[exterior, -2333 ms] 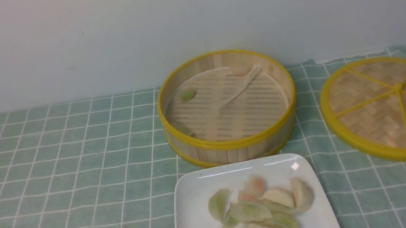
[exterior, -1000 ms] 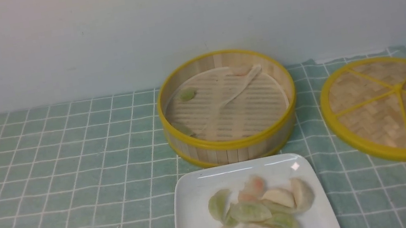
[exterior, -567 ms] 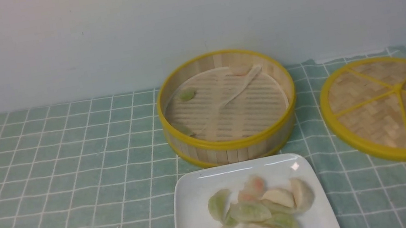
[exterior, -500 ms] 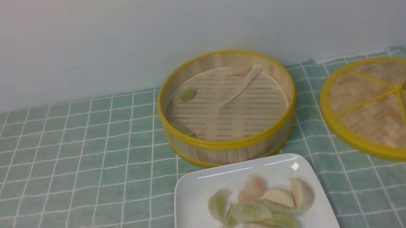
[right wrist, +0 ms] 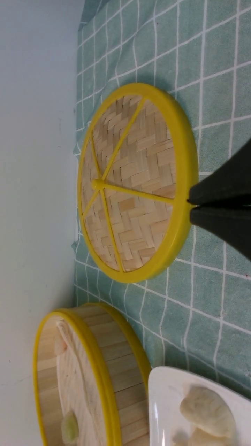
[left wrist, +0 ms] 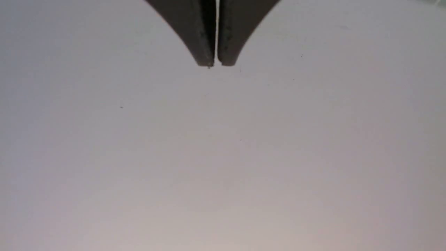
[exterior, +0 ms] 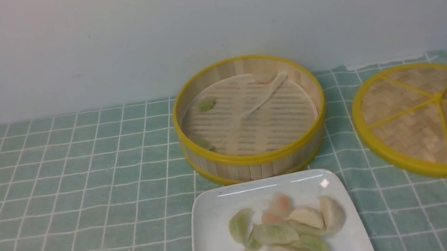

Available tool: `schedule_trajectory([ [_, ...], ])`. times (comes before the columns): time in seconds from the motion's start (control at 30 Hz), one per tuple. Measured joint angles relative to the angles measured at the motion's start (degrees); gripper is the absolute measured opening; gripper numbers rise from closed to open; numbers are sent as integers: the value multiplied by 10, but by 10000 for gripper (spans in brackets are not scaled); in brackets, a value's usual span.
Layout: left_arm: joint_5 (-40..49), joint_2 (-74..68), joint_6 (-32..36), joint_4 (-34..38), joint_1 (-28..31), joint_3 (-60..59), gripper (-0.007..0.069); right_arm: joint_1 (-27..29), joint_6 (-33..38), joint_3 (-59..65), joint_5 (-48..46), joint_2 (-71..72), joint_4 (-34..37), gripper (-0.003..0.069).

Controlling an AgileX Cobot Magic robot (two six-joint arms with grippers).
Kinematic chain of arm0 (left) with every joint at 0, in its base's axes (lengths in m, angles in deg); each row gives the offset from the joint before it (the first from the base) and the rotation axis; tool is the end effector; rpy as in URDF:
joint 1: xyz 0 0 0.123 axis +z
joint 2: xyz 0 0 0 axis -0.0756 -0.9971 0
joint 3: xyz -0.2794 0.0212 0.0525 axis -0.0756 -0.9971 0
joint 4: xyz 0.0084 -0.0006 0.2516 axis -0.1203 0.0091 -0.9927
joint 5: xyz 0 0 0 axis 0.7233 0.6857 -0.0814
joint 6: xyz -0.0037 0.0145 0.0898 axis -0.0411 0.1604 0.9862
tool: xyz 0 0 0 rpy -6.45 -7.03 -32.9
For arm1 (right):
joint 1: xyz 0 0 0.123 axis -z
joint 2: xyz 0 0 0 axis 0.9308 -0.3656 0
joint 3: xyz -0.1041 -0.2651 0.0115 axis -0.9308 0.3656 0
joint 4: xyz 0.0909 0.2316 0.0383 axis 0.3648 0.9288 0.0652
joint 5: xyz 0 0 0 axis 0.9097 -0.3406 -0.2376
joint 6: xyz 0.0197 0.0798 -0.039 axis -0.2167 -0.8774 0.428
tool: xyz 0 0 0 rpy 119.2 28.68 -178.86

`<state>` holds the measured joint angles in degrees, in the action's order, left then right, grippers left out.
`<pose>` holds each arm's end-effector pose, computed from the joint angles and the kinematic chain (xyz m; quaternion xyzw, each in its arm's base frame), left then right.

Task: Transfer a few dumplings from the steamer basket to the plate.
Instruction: Use the left arm to grab a dumpling from the steamer

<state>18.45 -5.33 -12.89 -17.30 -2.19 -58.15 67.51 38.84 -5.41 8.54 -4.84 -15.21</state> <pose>0.0420 -0.0082 0.3297 -0.0832 0.6027 -0.2265 0.7606 0.0525 0.0002 0.1724 0.0130 0.8045 0.0147 0.5937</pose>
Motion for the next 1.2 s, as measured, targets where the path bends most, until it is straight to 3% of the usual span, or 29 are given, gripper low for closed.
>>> schedule_trajectory([
  [0.13, 177, -155, 16, -30, 0, 156, -6, 0, 0, 0, 0, 0, 0, -15],
  [0.17, 287, -237, 37, -34, 0, 235, -6, 0, 0, 0, 0, 0, 0, -15],
  [0.23, 343, -299, 60, -34, 0, 282, -6, 0, 0, 0, 0, 0, 0, -15],
  [0.27, 415, -379, 99, -32, 0, 338, -6, 0, 0, 0, 0, 0, 0, -15],
  [0.3, 423, -389, 99, -32, 0, 338, -6, 0, 0, 0, 0, 0, 0, -15],
  [0.37, 494, -519, 187, -16, 0, 429, -6, 0, 0, 0, 0, 0, 0, -15],
  [0.4, 494, -528, 187, -16, 0, 429, -6, 0, 0, 0, 0, 0, 0, -15],
  [0.63, 553, -780, 376, 42, -27, 621, -6, 0, 0, 0, 0, 0, 0, -15],
  [0.97, 565, -1016, 383, 18, -93, 827, -6, 0, 0, 0, 0, 0, 0, -15],
  [1.2, 557, -1150, 381, -26, -103, 956, -3, 0, 0, 0, 0, 0, 0, -15],
])
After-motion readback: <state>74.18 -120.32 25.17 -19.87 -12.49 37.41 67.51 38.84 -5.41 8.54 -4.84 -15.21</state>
